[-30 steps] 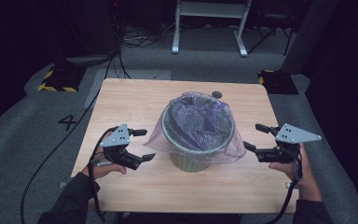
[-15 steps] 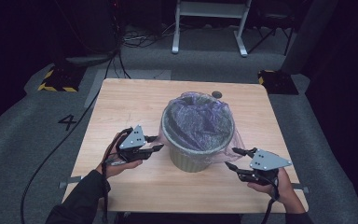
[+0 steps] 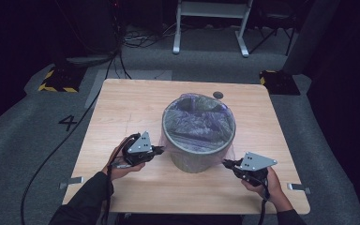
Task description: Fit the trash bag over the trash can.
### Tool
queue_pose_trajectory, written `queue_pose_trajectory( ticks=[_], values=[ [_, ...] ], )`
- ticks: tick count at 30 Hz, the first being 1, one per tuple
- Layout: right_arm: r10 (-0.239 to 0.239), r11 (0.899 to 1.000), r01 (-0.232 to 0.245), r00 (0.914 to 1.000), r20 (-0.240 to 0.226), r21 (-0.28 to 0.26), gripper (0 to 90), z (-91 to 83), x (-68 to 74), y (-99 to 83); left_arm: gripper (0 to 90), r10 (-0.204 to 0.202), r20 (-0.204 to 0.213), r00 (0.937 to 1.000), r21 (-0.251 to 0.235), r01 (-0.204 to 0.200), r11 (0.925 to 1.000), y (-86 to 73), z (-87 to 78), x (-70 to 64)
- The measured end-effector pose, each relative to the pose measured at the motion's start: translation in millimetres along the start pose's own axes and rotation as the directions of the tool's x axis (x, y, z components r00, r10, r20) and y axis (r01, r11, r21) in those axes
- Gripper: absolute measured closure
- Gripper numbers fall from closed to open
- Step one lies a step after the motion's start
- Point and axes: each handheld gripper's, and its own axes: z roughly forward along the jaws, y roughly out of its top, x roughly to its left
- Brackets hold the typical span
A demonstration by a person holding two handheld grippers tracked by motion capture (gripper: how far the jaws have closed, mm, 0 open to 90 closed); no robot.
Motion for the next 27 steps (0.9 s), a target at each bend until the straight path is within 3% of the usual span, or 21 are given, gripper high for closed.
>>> queue_pose_trajectory(
  ticks=[2, 4, 8, 16, 19, 27],
  values=[
    [-0.018, 0.999, 0.019, 0.9996, -0.023, 0.027, 90.0, 4.0, 3.6, -3.5, 89.9, 0.021, 0.002, 0.9998, 0.030, -0.022, 0.9993, -3.2, 5.3, -4.9],
    [-0.014, 0.998, 0.016, 0.9993, -0.036, 0.055, 90.0, 8.6, 4.1, -7.4, 89.8, 0.018, 0.011, 0.9998, 0.052, -0.019, 0.9985, -7.2, 10.5, -5.8],
    [0.038, 0.996, -0.032, 0.9963, -0.077, 0.080, 90.0, 16.3, -1.2, -14.0, 89.8, -0.003, 0.014, 0.9999, 0.075, 0.002, 0.9972, -12.2, 17.0, -3.9],
    [0.130, 0.987, -0.120, 0.9860, -0.104, 0.105, 89.9, 33.2, -12.1, -23.4, 88.1, -0.065, 0.011, 0.9978, 0.099, 0.064, 0.9930, -25.1, 29.7, 4.2],
    [0.155, 0.983, -0.144, 0.9826, -0.102, 0.111, 89.9, 38.0, -15.2, -26.9, 87.2, -0.052, -0.007, 0.9986, 0.114, 0.052, 0.9921, -30.6, 33.6, 4.3],
    [0.203, 0.976, -0.191, 0.9723, -0.116, 0.109, 89.9, 40.5, -17.7, -36.7, 84.3, -0.128, 0.007, 0.9918, 0.072, 0.127, 0.9893, -38.6, 31.9, 10.7]
  ],
)
